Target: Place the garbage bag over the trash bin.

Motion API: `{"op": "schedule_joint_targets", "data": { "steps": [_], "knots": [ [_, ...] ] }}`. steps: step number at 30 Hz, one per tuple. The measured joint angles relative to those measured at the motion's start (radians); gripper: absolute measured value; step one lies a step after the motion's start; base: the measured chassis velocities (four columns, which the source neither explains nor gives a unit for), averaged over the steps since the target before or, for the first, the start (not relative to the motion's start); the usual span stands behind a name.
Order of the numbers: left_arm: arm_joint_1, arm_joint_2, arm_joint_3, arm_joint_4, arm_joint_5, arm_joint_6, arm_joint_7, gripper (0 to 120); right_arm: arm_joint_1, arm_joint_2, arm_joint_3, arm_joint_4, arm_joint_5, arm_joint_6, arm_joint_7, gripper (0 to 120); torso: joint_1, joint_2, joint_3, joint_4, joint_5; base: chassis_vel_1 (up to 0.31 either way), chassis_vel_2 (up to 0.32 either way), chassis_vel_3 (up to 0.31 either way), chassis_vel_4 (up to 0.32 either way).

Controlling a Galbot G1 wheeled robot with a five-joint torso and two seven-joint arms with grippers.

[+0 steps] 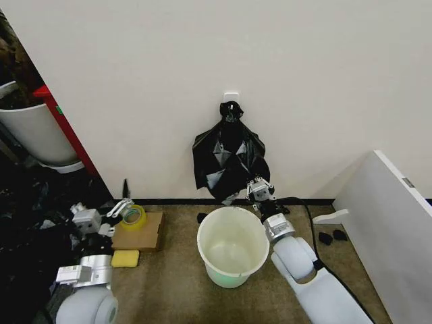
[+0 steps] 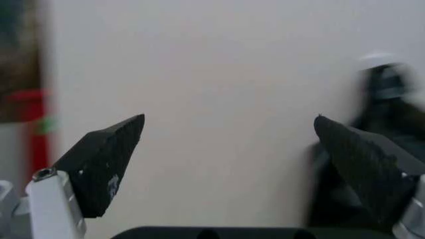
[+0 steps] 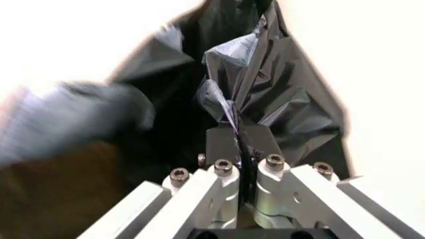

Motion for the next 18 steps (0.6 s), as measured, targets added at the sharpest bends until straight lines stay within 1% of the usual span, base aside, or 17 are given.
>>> {"op": "schedule_joint_targets", "data": {
  "steps": [2,3,4,5,7,8,10,12,13,15,16,17,18],
  "knots": [
    [-0.071,0.138,0.022,0.034,-0.055,-0.004,0.067,100,0.000,0.013,-0.010,0.014,0.115,0.022,-0.024,0,0.000,0.000,0.000,-0.0003,0.0002,0.000,0.000,0.000,0.000],
    [-0.102,0.189,0.037,0.053,-0.076,-0.003,0.092,100,0.000,0.020,-0.014,0.017,0.145,0.035,-0.039,0,0.000,0.000,0.000,-0.0003,0.0002,0.000,0.000,0.000,0.000],
    [-0.102,0.189,0.037,0.053,-0.076,-0.003,0.092,100,0.000,0.020,-0.014,0.017,0.145,0.035,-0.039,0,0.000,0.000,0.000,-0.0003,0.0002,0.000,0.000,0.000,0.000],
    [-0.138,0.241,0.059,0.076,-0.092,0.000,0.119,100,0.001,0.028,-0.019,0.017,0.161,0.051,-0.055,0,0.000,0.000,0.000,-0.0004,0.0001,0.000,0.000,0.000,0.000],
    [-0.192,0.311,0.097,0.110,-0.106,0.012,0.160,100,0.005,0.040,-0.031,0.013,0.167,0.081,-0.085,0,0.000,0.000,0.000,-0.0004,0.0000,0.000,0.000,0.000,0.000],
    [-0.192,0.311,0.097,0.110,-0.106,0.012,0.160,100,0.005,0.040,-0.031,0.013,0.167,0.081,-0.085,0,0.000,0.000,0.000,-0.0004,0.0000,0.000,0.000,0.000,0.000],
    [-0.255,0.369,0.146,0.139,-0.113,0.028,0.219,100,0.009,0.051,-0.045,0.006,0.160,0.100,-0.109,0,0.000,0.000,0.000,0.0002,0.0001,0.000,0.000,0.000,0.000],
    [-0.337,0.417,0.204,0.171,-0.097,0.051,0.278,100,0.010,0.057,-0.050,0.005,0.155,0.104,-0.115,0,0.000,0.000,0.000,0.0001,-0.0001,0.000,0.000,0.000,0.000],
    [-0.337,0.417,0.204,0.171,-0.097,0.051,0.278,100,0.010,0.057,-0.050,0.005,0.155,0.104,-0.115,0,0.000,0.000,0.000,0.0001,-0.0001,0.000,0.000,0.000,0.000],
    [-0.415,0.442,0.254,0.209,-0.063,0.061,0.295,100,0.009,0.059,-0.050,0.004,0.151,0.106,-0.119,0,0.000,0.000,0.000,-0.0003,0.0000,0.000,0.000,0.000,0.000],
    [-0.474,0.452,0.293,0.239,-0.042,0.067,0.296,100,0.008,0.058,-0.049,0.005,0.149,0.106,-0.121,0,0.000,0.000,0.000,-0.0003,0.0001,0.000,0.000,0.000,0.000],
    [-0.503,0.454,0.314,0.255,-0.034,0.072,0.295,100,0.006,0.058,-0.048,0.007,0.148,0.107,-0.123,0,0.000,0.000,0.000,-0.0002,0.0000,0.000,0.000,0.000,0.000],
    [-0.503,0.454,0.314,0.255,-0.034,0.072,0.295,100,0.006,0.058,-0.048,0.007,0.148,0.107,-0.123,0,0.000,0.000,0.000,-0.0002,0.0000,0.000,0.000,0.000,0.000]
  ]
}}
